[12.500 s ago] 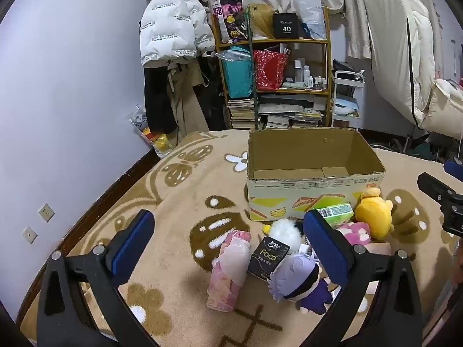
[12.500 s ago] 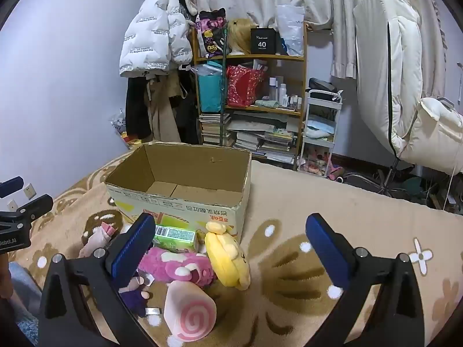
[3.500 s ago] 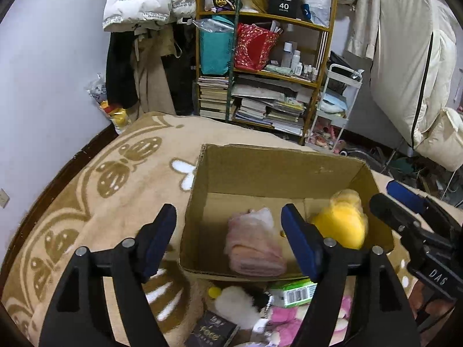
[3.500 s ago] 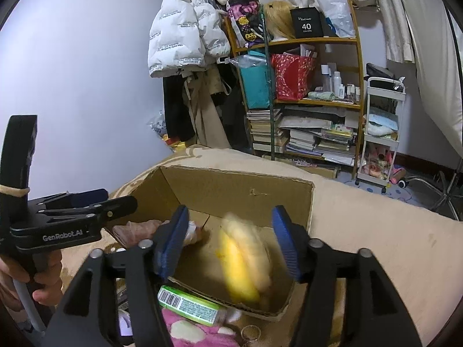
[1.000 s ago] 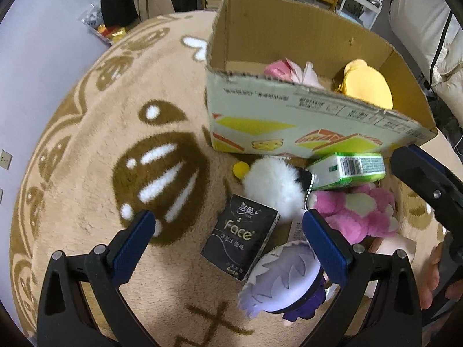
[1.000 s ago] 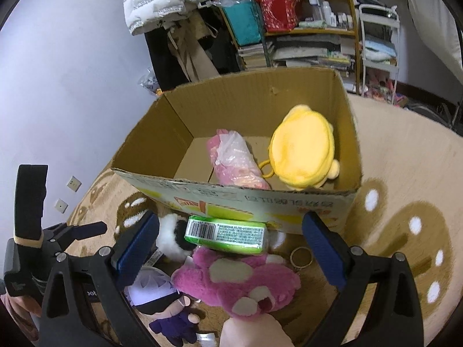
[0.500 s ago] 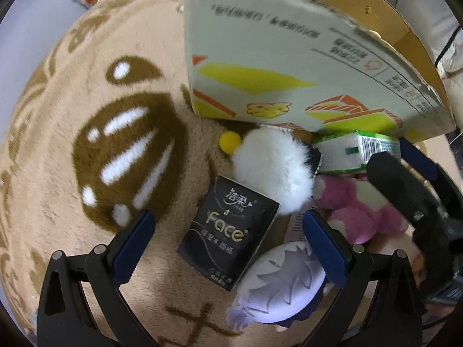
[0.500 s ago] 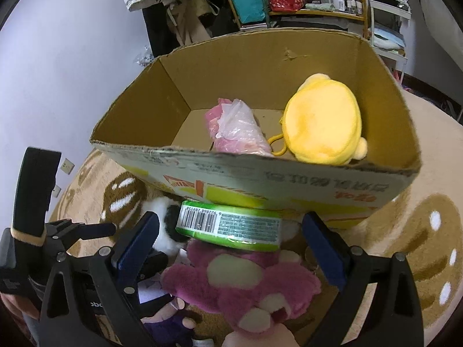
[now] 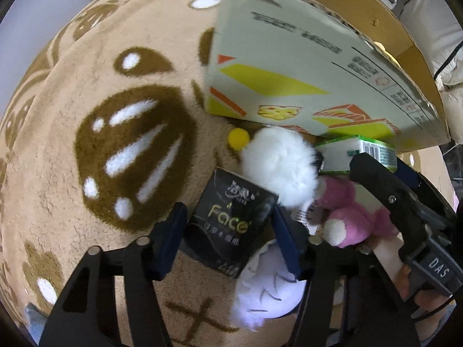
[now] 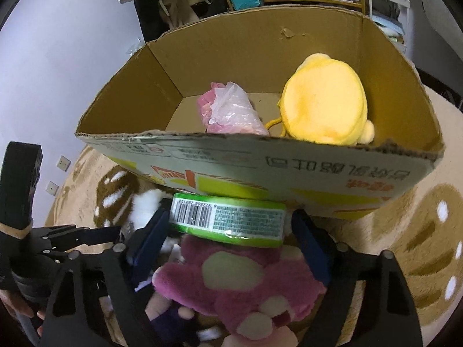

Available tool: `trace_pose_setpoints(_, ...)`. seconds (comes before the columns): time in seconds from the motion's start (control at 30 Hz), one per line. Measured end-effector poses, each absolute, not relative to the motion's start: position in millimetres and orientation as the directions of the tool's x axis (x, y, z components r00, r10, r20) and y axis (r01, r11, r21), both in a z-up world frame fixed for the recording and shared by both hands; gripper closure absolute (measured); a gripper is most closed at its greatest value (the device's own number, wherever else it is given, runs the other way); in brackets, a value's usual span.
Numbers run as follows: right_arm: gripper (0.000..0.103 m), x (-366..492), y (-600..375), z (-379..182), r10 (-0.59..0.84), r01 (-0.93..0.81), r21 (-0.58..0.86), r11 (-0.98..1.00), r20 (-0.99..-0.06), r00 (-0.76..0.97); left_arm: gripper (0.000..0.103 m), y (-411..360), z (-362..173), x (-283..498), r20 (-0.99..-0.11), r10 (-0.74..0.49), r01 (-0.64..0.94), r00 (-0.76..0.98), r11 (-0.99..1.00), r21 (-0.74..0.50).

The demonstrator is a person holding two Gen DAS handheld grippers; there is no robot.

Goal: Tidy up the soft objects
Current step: 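Grasp the black Face tissue pack with the left tool while the right tool grasps the green box, then carry both packs over the box and release them inside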

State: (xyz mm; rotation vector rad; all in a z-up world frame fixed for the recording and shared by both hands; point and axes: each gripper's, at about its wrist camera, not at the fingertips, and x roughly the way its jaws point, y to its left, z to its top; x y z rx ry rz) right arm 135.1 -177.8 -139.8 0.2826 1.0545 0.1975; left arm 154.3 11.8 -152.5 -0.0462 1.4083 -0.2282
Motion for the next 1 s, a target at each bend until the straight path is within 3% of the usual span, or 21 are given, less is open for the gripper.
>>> trace_pose_setpoints(0.17, 0.021, 132, -177, -138, 0.287, -0.034, 0.31, 0.95, -0.827, 0.484, 0.053, 20, -146, 152, -0.97, -0.175, 0.138, 0.172, 0.979, -0.152)
trace_pose_setpoints(0.47, 0.022, 122, -185, -127, 0.29, -0.026, 0.324, 0.946, -0.806, 0.515, 0.053, 30, -121, 138, -0.951, -0.134, 0.114, 0.279, 0.988, -0.106)
trace_pose_setpoints(0.77, 0.022, 94, -197, -98, 0.265, -0.013, 0.317, 0.948, -0.77, 0.581, 0.053, 30, -71, 108, -0.866, -0.162, 0.106, 0.473, 0.986, -0.127)
trace_pose_setpoints(1.0, 0.022, 76, -207, -76, 0.243, 0.004, 0.318, 0.948, -0.731, 0.637, 0.053, 17, -82, 112, -0.89, -0.18, 0.148, 0.419, 0.981, -0.129)
